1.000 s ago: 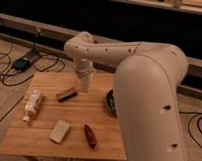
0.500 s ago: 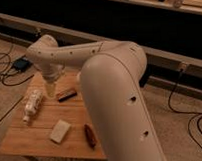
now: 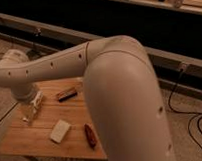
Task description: Move the arm in a circular motion
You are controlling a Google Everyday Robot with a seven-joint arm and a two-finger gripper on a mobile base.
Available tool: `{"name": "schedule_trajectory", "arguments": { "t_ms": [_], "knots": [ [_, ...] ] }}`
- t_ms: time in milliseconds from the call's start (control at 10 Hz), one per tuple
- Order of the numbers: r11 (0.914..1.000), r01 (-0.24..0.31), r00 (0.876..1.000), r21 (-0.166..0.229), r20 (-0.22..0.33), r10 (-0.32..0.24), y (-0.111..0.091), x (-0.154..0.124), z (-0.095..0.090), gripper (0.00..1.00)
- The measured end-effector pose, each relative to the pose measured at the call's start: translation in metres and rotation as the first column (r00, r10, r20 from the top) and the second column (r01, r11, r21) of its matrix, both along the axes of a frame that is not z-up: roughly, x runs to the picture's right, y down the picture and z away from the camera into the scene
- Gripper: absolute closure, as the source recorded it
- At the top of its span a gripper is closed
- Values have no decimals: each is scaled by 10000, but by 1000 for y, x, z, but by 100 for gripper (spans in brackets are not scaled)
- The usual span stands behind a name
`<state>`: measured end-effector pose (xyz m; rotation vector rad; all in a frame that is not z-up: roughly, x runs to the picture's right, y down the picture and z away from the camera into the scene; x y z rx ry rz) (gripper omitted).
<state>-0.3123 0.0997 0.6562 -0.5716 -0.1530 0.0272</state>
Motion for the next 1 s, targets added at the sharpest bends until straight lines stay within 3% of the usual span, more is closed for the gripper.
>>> {"name": "schedule_trajectory", "arguments": {
  "t_ms": [100, 300, 400, 500, 600, 700, 800, 1000],
  "knots": [
    [9999, 156, 9998, 33, 107, -156, 17, 10, -18, 20],
    [9998, -56, 9999, -184, -165, 53, 45, 42, -41, 20],
    [9980, -529, 9969, -349, -610, 507, 55, 69, -47, 20],
    [9915, -1178, 9854, -544, -1302, 1099, 66, 104, -51, 20],
    [9797, -1895, 9624, -651, -2100, 1722, 73, 142, -49, 20],
    [9631, -2607, 9285, -672, -2906, 2311, 79, 182, -46, 20],
    [9429, -3276, 8873, -598, -3623, 2853, 81, 222, -37, 20],
    [8940, -4475, 7878, -245, -4838, 3811, 77, 298, -17, 20]
  ]
}}
